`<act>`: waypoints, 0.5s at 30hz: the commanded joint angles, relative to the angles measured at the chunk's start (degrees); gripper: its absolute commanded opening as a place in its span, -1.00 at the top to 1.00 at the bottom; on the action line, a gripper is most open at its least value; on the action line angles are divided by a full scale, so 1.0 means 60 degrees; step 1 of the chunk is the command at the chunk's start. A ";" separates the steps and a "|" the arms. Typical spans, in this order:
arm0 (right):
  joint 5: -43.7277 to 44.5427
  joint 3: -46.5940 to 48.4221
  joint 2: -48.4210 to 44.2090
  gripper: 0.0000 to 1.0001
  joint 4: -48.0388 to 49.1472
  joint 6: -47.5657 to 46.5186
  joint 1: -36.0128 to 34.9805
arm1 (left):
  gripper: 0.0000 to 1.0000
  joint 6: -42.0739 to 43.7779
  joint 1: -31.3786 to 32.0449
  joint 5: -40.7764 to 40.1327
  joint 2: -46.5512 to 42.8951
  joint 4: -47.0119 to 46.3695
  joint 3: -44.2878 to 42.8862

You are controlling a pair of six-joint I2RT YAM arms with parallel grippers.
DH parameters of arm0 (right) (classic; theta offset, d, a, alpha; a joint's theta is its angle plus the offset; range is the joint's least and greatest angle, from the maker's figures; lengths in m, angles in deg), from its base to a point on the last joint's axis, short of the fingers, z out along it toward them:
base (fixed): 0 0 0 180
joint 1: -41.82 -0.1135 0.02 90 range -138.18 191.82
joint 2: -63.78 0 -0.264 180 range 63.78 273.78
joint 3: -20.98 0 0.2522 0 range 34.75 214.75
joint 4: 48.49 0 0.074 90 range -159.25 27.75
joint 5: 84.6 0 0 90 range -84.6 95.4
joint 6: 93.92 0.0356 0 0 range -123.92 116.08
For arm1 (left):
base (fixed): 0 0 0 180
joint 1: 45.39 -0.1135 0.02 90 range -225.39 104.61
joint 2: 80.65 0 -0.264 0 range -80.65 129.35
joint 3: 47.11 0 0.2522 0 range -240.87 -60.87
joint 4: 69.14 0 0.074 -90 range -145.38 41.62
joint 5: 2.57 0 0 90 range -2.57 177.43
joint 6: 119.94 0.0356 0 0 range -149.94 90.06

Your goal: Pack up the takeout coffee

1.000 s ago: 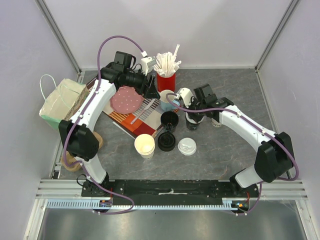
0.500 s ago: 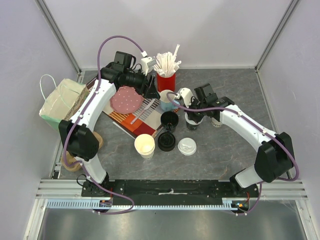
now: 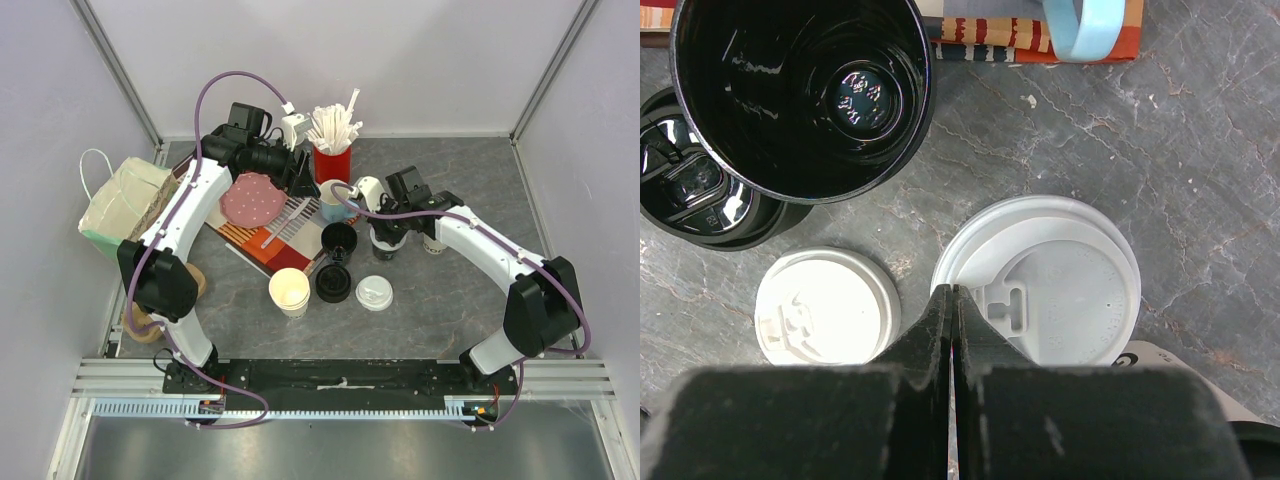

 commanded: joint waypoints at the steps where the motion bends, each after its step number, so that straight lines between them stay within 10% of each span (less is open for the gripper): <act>1: -0.0098 0.0429 0.0043 1.00 -0.0051 0.0023 0.0047 | -0.44 0.0030 -0.0036 0.0407 0.0091 -0.0026 -0.0253; 15: -0.0040 0.0561 0.0175 1.00 -0.0095 0.0038 0.0090 | -0.44 0.0074 -0.0051 0.0392 -0.0012 -0.0026 -0.0209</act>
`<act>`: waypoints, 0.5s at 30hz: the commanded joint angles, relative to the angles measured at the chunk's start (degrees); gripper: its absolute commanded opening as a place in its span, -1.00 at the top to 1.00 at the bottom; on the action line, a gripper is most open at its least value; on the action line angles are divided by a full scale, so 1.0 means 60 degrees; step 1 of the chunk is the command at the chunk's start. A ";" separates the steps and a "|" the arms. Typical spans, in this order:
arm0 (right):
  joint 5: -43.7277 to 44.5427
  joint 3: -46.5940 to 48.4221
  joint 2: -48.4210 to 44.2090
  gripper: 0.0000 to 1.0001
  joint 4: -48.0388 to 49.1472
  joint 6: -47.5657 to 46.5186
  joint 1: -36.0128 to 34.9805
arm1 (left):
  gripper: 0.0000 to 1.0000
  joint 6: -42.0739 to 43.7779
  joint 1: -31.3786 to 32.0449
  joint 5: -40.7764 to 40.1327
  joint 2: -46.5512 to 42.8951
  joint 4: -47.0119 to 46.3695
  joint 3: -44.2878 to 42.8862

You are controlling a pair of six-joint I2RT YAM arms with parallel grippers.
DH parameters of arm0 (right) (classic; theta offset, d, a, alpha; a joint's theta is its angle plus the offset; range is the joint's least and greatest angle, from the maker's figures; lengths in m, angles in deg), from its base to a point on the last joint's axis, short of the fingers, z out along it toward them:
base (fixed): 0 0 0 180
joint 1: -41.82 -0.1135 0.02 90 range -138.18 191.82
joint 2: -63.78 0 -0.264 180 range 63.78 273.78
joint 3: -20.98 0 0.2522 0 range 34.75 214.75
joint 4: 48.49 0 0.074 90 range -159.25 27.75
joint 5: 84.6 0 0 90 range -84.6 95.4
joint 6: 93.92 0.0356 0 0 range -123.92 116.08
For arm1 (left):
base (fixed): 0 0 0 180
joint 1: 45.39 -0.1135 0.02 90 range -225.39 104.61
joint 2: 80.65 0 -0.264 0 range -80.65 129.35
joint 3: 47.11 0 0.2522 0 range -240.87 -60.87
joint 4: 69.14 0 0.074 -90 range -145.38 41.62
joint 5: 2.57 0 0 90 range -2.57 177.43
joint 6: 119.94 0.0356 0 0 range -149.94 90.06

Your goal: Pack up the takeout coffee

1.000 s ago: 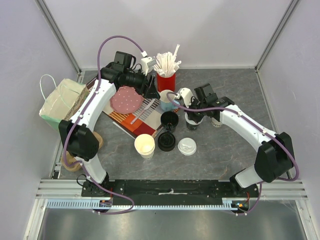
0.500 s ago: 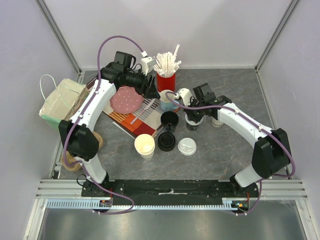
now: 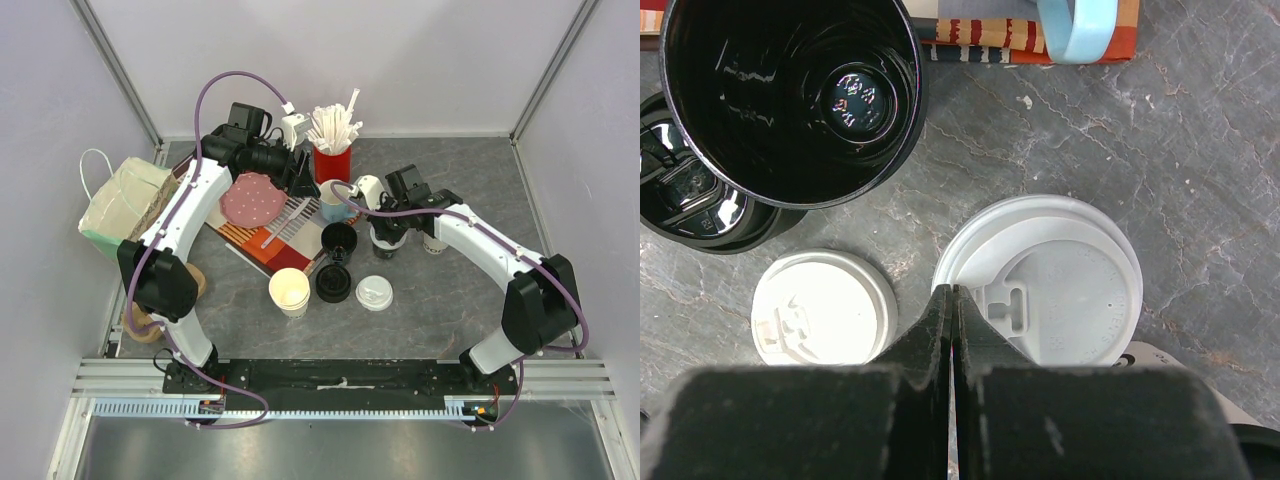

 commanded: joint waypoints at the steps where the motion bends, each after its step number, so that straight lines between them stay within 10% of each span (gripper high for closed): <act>1: -0.0047 0.0411 0.0018 1.00 -0.0048 0.0023 0.0043 | -0.44 0.0074 -0.0051 0.0407 -0.0012 -0.0026 -0.0194; 15: -0.0003 0.0748 0.0121 1.00 -0.0238 -0.0021 0.0087 | -0.44 0.0089 -0.0051 0.0363 -0.0041 -0.0040 -0.0223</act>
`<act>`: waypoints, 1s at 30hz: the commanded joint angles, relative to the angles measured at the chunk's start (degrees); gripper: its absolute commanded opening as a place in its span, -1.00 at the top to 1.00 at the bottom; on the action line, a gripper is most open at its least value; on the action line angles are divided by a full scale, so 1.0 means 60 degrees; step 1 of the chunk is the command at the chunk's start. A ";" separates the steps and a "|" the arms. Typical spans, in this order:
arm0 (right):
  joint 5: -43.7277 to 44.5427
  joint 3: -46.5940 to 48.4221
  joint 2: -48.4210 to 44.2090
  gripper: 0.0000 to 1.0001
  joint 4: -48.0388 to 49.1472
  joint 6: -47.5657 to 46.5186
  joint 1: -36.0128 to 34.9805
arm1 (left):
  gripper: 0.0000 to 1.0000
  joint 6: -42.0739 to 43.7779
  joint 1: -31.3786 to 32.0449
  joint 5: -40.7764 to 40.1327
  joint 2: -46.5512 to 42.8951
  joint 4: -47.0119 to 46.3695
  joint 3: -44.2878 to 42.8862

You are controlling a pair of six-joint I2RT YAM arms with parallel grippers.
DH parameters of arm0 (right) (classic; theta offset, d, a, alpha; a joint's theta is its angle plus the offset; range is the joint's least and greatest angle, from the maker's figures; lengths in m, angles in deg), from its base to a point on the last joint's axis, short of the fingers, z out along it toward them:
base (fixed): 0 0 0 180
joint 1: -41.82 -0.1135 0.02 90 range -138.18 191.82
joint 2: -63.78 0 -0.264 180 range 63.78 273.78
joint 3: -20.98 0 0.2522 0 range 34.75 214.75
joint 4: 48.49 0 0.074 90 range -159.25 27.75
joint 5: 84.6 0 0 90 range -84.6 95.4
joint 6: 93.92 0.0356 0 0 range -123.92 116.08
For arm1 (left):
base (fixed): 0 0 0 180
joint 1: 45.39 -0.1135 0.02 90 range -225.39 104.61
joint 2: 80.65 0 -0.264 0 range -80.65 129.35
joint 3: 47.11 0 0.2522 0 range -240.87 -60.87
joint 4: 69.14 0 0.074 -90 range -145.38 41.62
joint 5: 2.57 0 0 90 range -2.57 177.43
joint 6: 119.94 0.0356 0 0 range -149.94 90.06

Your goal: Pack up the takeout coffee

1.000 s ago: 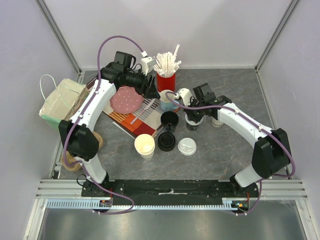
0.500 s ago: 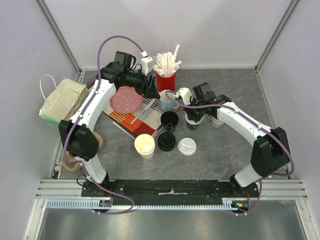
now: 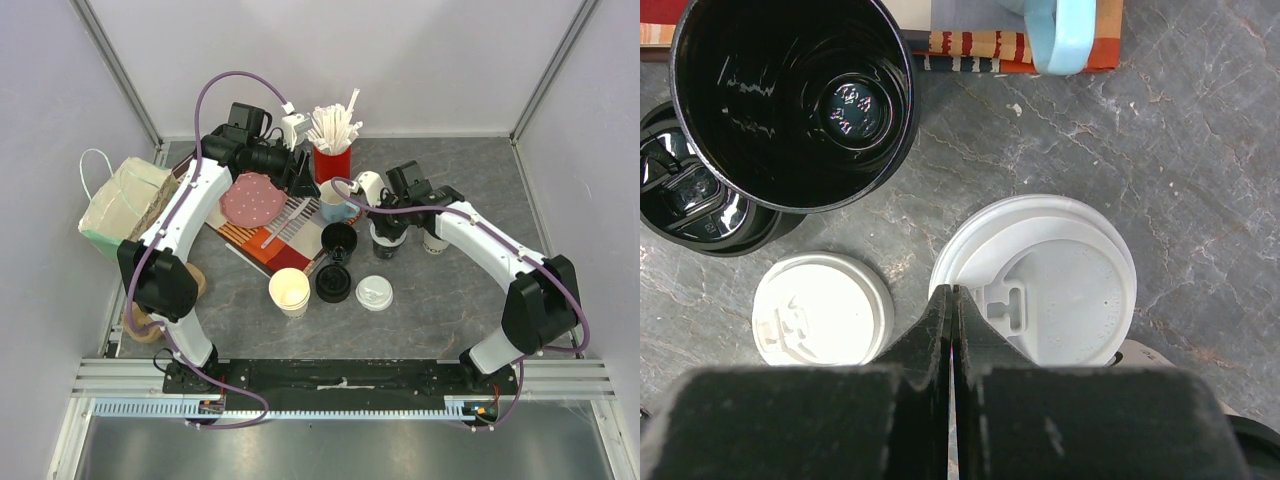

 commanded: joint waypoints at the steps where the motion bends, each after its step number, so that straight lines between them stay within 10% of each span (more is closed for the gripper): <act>1: -0.0047 0.0468 0.0146 1.00 -0.0053 -0.0032 0.0051 | -0.43 0.0089 -0.0051 0.0349 -0.0056 -0.0026 -0.0223; 30: 0.0085 0.0351 -0.0073 1.00 -0.0346 -0.0047 0.0109 | -0.44 0.0133 -0.0051 0.0304 -0.0056 -0.0026 -0.0238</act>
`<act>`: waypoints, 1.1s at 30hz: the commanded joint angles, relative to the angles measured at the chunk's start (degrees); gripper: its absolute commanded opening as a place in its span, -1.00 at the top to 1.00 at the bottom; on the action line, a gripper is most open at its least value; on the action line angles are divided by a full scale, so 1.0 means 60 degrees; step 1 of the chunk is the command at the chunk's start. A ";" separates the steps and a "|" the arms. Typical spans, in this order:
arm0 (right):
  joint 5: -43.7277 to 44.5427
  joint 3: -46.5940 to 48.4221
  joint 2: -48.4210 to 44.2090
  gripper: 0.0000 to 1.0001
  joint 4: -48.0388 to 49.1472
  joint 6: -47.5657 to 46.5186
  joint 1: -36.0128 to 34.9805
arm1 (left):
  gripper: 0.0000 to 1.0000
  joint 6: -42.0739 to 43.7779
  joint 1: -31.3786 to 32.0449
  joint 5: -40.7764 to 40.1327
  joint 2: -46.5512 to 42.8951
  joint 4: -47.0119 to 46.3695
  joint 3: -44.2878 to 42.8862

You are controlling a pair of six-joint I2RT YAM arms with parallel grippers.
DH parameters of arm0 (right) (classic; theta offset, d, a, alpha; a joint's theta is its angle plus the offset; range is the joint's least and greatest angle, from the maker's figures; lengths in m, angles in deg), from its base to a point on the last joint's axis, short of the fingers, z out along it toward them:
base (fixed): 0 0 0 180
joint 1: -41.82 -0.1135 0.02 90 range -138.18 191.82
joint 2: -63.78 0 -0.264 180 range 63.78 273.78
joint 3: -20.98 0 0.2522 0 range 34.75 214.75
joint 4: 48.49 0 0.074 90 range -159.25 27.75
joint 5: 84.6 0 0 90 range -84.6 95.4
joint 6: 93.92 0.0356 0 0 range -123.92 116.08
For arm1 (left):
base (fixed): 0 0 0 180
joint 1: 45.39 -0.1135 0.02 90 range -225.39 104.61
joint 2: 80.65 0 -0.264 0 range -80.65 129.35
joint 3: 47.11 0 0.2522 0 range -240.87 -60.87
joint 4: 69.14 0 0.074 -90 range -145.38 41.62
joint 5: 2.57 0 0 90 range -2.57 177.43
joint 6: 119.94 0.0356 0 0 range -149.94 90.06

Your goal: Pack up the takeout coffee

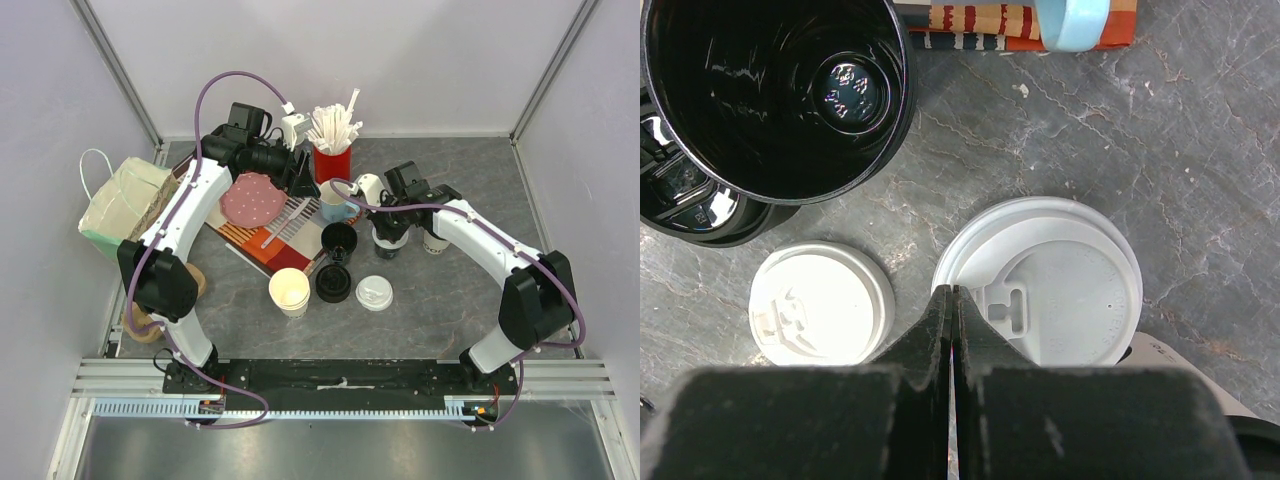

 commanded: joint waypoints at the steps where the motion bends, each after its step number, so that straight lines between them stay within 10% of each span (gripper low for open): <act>1: 0.0030 0.0190 -0.0307 1.00 -0.0032 -0.0025 0.0087 | -0.44 0.0115 -0.0051 0.0323 -0.0085 -0.0026 -0.0224; 14: 0.0031 -0.0073 -0.0248 0.93 0.0114 0.0019 0.0117 | -0.44 0.0129 -0.0051 0.0323 -0.0158 -0.0026 -0.0180; 33: -0.0131 -0.0103 -0.0673 0.18 0.0144 0.0166 0.0117 | -0.44 0.0144 -0.0051 0.0352 -0.0231 -0.0026 -0.0165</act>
